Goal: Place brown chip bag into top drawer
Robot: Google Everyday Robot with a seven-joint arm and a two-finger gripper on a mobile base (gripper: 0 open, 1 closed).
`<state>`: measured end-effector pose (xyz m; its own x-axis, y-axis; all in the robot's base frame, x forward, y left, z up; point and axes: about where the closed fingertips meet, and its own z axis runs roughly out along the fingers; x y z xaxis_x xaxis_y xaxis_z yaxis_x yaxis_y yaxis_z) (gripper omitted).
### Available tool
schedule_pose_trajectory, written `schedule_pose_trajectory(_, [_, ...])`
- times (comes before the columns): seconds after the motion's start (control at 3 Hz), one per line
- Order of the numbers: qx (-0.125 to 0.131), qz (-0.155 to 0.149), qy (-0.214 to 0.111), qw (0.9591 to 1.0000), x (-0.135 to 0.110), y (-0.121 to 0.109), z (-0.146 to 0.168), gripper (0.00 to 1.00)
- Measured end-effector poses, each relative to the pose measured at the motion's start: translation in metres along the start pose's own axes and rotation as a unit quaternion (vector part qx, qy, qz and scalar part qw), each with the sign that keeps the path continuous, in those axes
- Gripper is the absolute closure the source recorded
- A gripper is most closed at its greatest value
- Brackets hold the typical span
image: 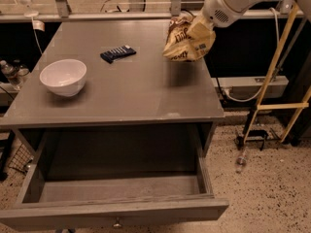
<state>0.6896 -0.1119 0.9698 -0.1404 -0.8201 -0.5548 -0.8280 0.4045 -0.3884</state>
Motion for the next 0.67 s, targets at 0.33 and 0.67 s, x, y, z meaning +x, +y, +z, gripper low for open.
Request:
schedule_pose_trajectory(0.33, [0.000,0.000,0.000,1.0000,0.000,0.000,0.000,1.00])
schedule_pose_trajectory(0.67, [-0.027,-0.041,-0.009,0.9988,-0.005,0.013,-0.008,1.00])
